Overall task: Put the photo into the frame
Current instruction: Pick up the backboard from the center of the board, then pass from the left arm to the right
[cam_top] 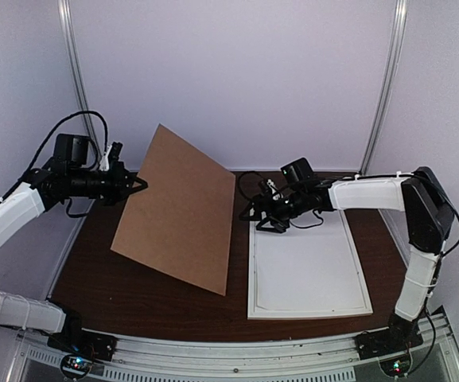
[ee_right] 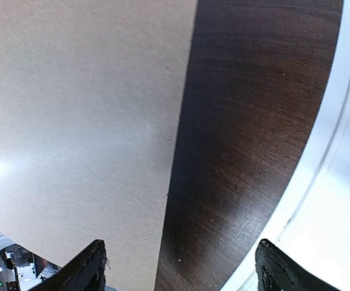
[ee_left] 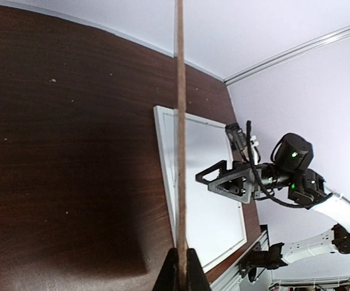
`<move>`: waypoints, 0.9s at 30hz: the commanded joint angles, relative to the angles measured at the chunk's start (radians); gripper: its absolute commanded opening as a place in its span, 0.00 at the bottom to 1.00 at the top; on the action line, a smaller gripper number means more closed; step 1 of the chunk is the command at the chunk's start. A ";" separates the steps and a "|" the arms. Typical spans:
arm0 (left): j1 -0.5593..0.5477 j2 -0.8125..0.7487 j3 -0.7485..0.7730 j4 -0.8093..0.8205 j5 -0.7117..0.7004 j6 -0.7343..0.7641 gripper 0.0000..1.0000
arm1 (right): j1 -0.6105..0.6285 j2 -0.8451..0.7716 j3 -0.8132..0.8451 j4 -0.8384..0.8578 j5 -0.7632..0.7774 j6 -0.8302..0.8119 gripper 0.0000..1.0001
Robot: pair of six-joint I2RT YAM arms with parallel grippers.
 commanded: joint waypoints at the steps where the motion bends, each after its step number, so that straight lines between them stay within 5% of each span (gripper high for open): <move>1: -0.003 -0.056 -0.050 0.351 0.098 -0.162 0.00 | -0.037 -0.090 -0.067 0.056 -0.023 0.016 0.85; 18: -0.018 -0.069 -0.269 0.815 0.135 -0.429 0.00 | -0.089 -0.143 -0.157 0.366 -0.161 0.195 0.86; 27: -0.044 -0.025 -0.338 0.948 0.130 -0.500 0.00 | -0.090 -0.104 -0.170 0.556 -0.230 0.309 0.74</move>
